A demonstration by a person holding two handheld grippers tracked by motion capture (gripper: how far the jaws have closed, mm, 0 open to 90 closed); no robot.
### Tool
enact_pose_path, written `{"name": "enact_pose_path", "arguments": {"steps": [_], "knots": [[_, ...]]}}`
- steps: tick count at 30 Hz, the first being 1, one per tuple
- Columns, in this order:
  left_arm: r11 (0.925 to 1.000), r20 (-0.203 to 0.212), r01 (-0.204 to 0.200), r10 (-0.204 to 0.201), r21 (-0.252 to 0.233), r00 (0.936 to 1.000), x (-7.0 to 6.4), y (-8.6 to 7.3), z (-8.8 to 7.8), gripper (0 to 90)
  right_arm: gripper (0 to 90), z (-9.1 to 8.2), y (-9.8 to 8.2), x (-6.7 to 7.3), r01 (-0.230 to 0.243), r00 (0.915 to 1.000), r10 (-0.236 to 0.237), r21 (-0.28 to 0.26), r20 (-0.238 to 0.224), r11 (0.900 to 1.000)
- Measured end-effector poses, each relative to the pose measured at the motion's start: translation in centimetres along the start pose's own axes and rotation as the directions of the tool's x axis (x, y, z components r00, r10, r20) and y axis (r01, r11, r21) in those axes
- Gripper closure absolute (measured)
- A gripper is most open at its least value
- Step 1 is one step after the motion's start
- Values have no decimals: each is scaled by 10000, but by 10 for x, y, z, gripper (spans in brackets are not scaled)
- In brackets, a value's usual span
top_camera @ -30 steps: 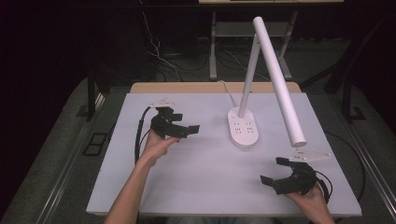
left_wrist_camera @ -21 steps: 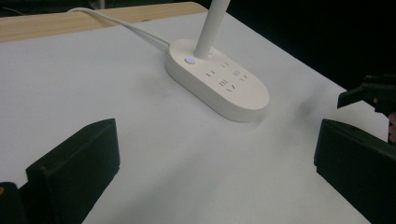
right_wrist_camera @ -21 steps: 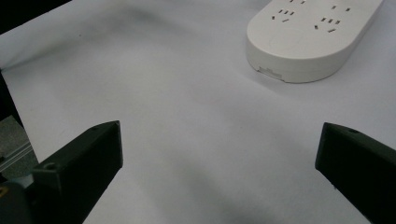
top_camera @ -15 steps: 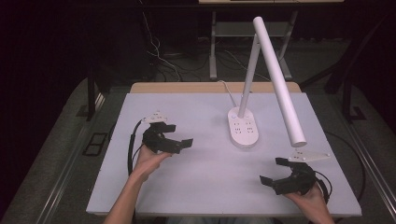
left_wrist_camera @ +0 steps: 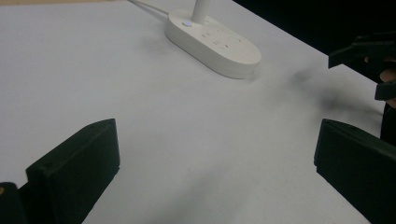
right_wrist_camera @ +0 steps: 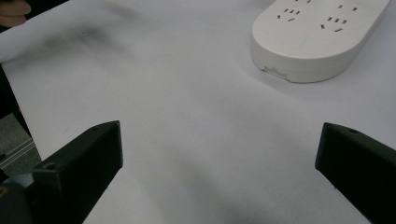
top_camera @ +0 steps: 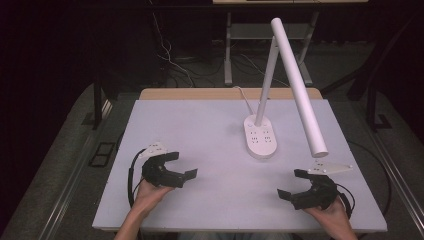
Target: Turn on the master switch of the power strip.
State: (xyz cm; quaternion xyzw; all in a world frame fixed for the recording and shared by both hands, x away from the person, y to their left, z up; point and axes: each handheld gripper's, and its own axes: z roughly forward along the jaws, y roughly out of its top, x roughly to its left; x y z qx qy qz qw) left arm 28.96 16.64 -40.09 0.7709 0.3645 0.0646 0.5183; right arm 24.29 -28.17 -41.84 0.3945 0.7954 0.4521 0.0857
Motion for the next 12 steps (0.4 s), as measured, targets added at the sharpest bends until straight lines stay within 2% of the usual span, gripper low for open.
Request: {"name": "enact_pose_path", "arguments": {"steps": [6,12], "knots": [[9999,27,90,-91,93,10000,-3,-18,-3,0,2,0,-1,2,-63,10000,64,48,-47,10000],[10000,-86,27,-26,93,10000,-4,-29,-5,0,2,-1,-2,3,-24,10000,24,4,-64,10000]]}}
